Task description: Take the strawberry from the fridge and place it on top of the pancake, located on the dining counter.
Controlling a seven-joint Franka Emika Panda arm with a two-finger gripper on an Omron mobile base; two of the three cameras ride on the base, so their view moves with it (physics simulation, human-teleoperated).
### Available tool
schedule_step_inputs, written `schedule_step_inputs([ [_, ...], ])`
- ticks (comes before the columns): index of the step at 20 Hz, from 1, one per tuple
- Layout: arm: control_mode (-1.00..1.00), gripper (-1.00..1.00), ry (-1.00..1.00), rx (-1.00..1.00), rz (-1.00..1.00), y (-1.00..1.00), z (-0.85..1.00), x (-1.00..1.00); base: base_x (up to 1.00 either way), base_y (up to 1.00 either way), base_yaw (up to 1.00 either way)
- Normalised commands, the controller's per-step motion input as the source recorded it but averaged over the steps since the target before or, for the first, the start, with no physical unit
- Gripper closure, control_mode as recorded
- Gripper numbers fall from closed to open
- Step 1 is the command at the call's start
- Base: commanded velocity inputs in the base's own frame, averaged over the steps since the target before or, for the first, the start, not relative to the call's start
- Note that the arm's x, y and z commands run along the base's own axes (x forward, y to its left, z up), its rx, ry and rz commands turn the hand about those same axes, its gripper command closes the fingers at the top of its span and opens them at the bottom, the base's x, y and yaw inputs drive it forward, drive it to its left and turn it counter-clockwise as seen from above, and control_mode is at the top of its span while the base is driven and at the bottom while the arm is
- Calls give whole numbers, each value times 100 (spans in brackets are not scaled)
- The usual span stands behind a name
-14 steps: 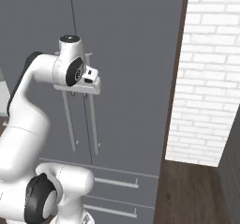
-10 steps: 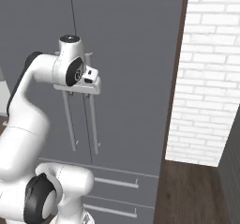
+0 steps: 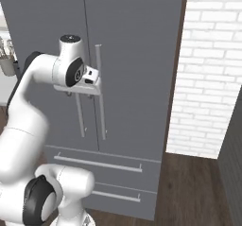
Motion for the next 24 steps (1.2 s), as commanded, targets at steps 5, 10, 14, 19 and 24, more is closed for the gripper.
schedule_step_inputs([
  [5,-100,-100,-5,0,0,-15,-10,10,1,-1,0],
  [10,-100,-100,-41,0,0,-38,-25,30,0,0,0],
  [14,-100,-100,-31,0,0,-11,-17,100,0,0,0],
  [19,-100,-100,-5,0,-1,-18,-4,78,0,0,0],
  [24,-100,-100,1,-1,-11,0,-12,71,0,0,0],
])
